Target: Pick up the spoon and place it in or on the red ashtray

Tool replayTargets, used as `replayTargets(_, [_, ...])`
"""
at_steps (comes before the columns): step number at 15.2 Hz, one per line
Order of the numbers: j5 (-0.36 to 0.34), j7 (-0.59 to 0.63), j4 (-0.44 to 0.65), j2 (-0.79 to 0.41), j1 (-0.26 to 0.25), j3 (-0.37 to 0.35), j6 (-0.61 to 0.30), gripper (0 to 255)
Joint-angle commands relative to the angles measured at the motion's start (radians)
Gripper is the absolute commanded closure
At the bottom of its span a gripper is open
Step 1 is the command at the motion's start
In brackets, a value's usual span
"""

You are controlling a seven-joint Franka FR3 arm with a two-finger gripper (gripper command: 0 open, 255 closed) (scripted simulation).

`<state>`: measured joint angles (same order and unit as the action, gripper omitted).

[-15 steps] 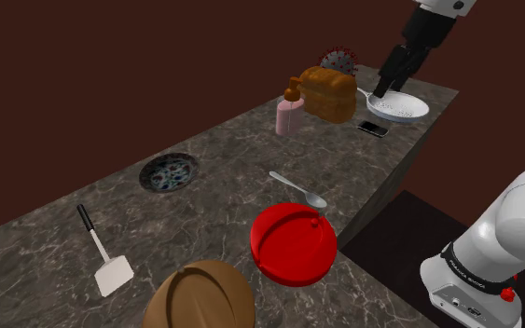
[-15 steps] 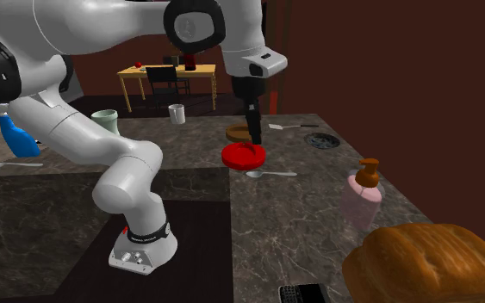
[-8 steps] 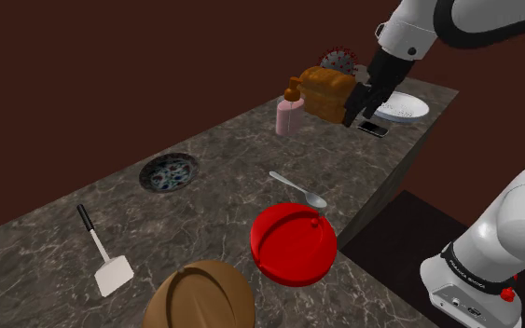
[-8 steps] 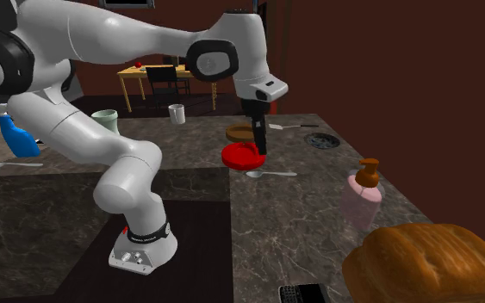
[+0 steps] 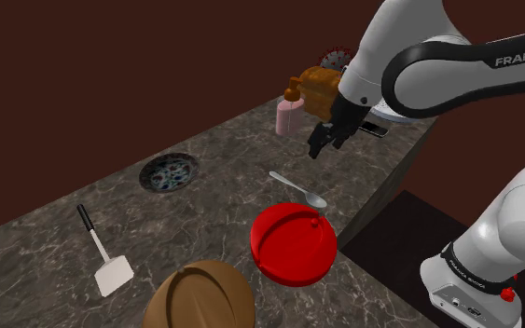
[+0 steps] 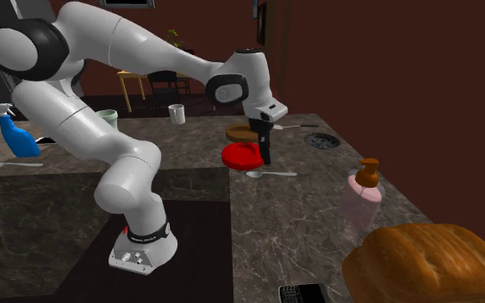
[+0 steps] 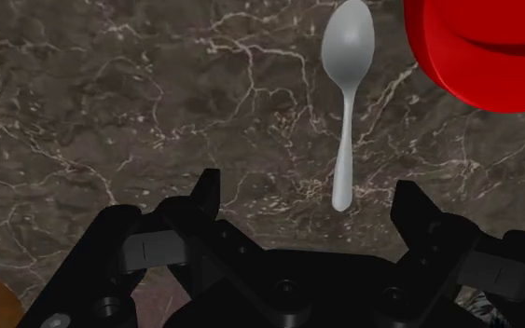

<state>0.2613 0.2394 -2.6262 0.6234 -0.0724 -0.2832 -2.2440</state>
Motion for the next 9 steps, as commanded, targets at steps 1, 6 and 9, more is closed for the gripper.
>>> replayTargets(1, [0.006, 0.039, -0.006, -0.067, 0.002, -0.043, -0.086, 0])
replayTargets(6, [-0.023, 0.170, 0.011, -0.246, 0.029, -0.165, -0.273, 0])
replayTargets(9, [-0.036, 0.186, 0.008, -0.288, 0.038, -0.182, -0.317, 0])
